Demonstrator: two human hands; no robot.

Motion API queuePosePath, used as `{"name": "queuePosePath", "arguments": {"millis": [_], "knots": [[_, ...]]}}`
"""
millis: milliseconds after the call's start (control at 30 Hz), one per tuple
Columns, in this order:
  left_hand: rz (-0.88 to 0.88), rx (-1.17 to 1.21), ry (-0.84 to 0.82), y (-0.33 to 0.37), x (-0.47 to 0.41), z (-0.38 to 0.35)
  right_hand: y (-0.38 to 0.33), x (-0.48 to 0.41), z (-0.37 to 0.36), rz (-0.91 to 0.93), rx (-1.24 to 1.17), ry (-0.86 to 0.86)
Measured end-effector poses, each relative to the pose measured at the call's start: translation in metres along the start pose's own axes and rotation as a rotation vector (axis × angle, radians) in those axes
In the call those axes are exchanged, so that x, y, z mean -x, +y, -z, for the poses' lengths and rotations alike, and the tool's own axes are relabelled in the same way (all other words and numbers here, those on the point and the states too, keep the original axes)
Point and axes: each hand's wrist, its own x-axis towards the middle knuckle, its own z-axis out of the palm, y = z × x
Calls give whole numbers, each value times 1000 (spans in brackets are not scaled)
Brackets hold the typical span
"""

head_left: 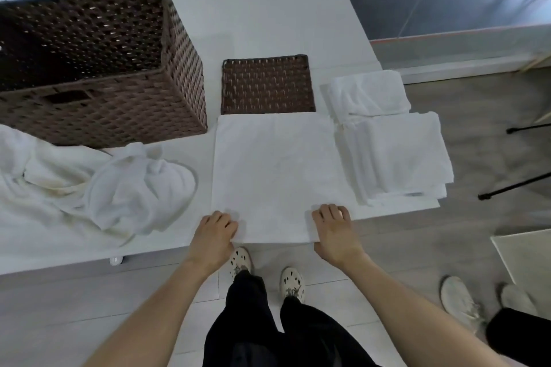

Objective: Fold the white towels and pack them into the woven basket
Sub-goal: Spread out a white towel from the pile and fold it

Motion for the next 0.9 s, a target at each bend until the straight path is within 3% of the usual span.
{"name": "queuePosePath", "arguments": {"millis": [100,200,267,333,400,500,600,767,900], "knots": [[54,112,-12,-7,5,6,-3,-7,6,-77,-152,103],[235,199,-35,-6,2,18,8,-17,14,-286,-305,227],[342,246,-65,-4,-1,25,17,-23,22,-391,-299,134],[335,243,-171,0,-1,28,21,-24,24,-474,-298,-21],[282,143,-241,2,1,26,24,-19,22,-486,-355,-41],[245,25,-181,3,9,17,23,-2,15,-265,-247,69],[219,38,-42,2,16,8,20,15,-6,43,-66,18],[302,185,116,2,12,31,18,-1,-14,73,-87,236],[431,504,318,5,-10,78,26,-6,18,124,-117,162]]}}
